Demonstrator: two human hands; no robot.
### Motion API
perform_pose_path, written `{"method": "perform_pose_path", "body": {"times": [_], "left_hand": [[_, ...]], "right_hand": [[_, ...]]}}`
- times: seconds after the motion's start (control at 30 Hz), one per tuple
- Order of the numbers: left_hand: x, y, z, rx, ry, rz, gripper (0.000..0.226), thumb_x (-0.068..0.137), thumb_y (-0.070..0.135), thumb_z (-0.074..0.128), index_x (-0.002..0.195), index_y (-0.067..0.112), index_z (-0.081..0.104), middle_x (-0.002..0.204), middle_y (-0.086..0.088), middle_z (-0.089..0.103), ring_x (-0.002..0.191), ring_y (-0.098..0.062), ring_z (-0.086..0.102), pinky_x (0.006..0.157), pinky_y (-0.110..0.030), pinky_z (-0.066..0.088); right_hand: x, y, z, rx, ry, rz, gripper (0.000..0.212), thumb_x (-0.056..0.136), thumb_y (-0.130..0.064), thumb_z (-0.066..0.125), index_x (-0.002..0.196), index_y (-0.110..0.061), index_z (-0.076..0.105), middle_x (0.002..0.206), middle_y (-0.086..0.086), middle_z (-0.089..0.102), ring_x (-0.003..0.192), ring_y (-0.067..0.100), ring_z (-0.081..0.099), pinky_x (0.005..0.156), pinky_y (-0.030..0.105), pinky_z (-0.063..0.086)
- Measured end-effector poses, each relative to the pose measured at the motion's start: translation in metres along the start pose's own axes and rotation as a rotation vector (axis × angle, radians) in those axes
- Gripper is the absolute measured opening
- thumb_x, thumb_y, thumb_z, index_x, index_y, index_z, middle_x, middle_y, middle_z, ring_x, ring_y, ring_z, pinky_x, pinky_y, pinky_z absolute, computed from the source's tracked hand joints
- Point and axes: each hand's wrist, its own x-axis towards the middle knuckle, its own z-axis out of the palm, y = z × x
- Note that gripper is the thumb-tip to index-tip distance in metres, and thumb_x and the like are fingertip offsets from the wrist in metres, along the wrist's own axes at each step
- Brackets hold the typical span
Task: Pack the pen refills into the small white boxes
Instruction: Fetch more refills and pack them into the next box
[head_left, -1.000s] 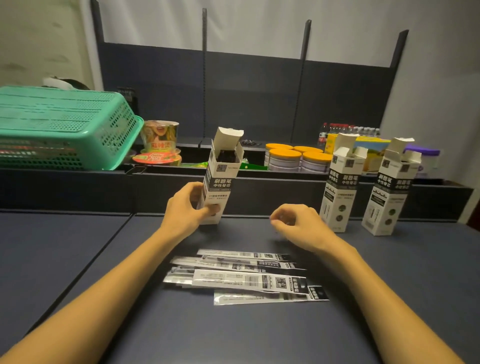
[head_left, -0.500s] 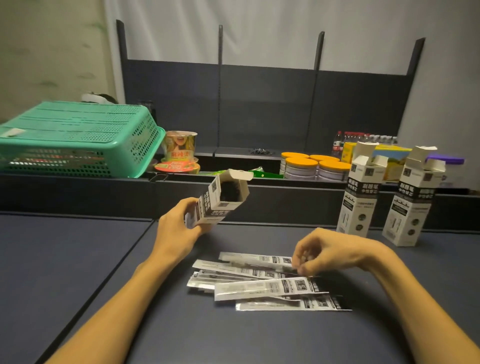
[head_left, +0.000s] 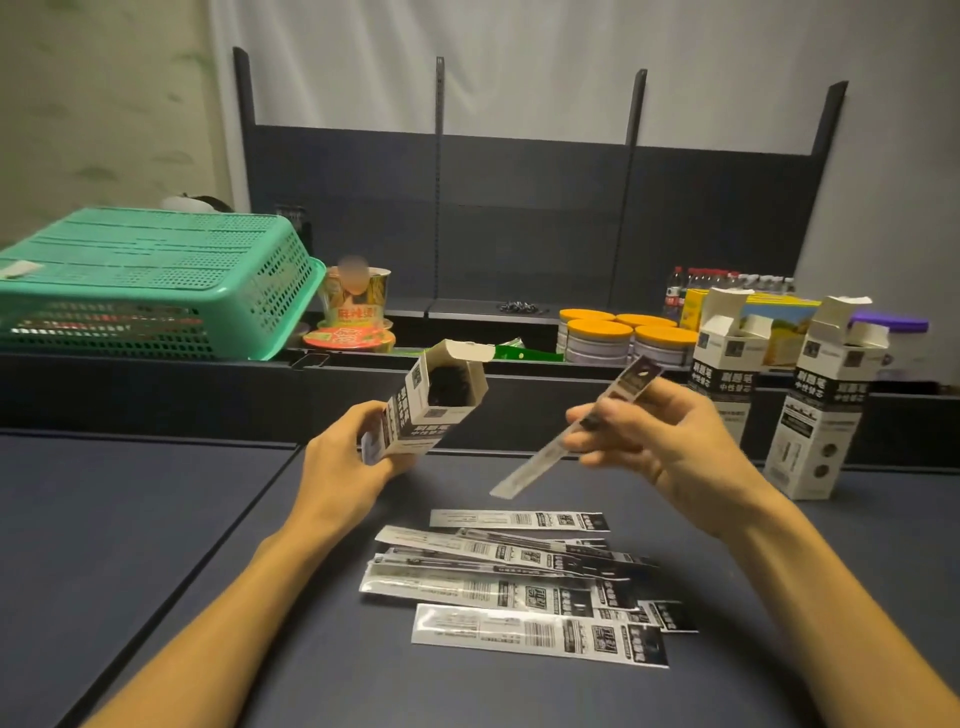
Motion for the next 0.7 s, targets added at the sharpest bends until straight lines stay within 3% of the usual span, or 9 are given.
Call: {"method": "perform_pose_path", "body": {"times": [0.1,0.23,0.5,0.7], "left_hand": [[0.000,0.002,0.001,0.004,0.005,0.006,0.052,0.071,0.016,0.083,0.118,0.018,0.060,0.104,0.012,0.063,0.091,0.005,0.057,0.073,0.003,0.037],[0.000,0.004,0.005,-0.003,-0.011,0.018,0.051,0.073,0.017,0.082,0.119,0.021,0.060,0.108,0.013,0.064,0.097,0.002,0.059,0.077,0.001,0.039],[-0.002,0.009,0.008,-0.016,-0.029,0.048,0.050,0.073,0.010,0.081,0.118,0.020,0.060,0.102,0.022,0.059,0.094,0.021,0.053,0.077,0.002,0.038],[-0.002,0.006,0.010,-0.001,-0.038,0.068,0.053,0.073,0.011,0.081,0.121,0.018,0.060,0.107,0.015,0.062,0.097,0.018,0.053,0.081,0.001,0.038]], "right_hand": [[-0.003,-0.009,0.004,0.188,-0.005,-0.055,0.012,0.082,-0.009,0.056,0.086,-0.006,0.067,0.095,0.023,0.072,0.074,0.028,0.073,0.062,0.031,0.060],[-0.006,-0.016,0.006,0.329,-0.023,-0.119,0.017,0.082,-0.012,0.054,0.080,-0.012,0.071,0.103,0.021,0.071,0.087,0.031,0.073,0.070,0.032,0.060],[-0.006,-0.014,0.009,0.271,0.015,-0.224,0.019,0.081,-0.012,0.057,0.097,-0.003,0.058,0.109,0.021,0.070,0.095,0.034,0.071,0.077,0.033,0.058],[-0.006,-0.006,0.014,0.183,0.008,-0.305,0.020,0.086,-0.007,0.054,0.104,0.000,0.059,0.110,0.022,0.069,0.098,0.040,0.068,0.081,0.040,0.058]]}}
